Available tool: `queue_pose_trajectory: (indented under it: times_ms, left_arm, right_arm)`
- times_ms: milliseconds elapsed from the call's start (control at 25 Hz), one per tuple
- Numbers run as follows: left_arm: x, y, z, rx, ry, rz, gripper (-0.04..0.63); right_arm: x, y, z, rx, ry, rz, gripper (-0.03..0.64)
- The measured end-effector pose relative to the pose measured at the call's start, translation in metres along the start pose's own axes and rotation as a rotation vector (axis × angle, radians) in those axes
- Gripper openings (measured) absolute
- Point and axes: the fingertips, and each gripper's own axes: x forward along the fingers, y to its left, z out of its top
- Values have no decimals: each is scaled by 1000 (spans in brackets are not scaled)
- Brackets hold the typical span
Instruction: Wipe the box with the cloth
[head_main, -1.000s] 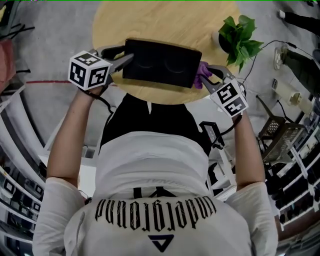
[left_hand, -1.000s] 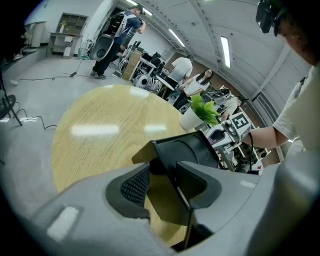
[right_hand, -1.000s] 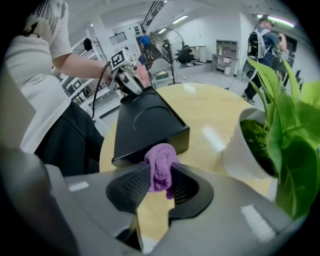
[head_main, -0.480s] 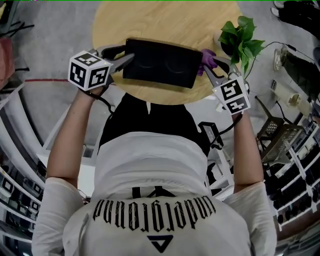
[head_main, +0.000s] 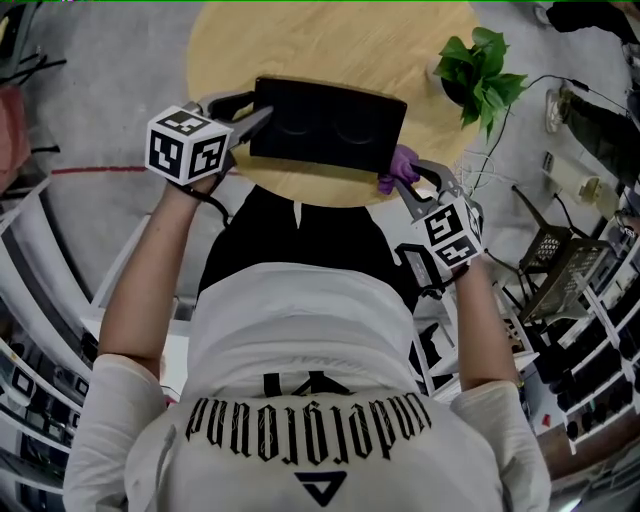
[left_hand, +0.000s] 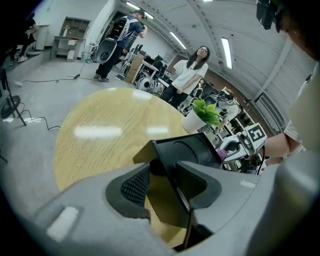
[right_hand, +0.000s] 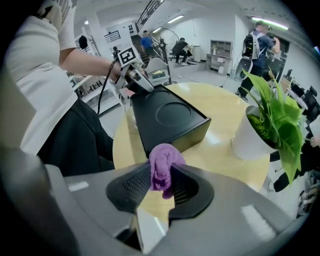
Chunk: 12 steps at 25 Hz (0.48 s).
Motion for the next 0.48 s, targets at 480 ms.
queue_pose_trajectory:
  times_ms: [480]
  left_arm:
    - [0, -3, 0, 25, 11, -12, 178]
  right_arm:
    - [-9, -48, 25, -185, 136, -133, 106]
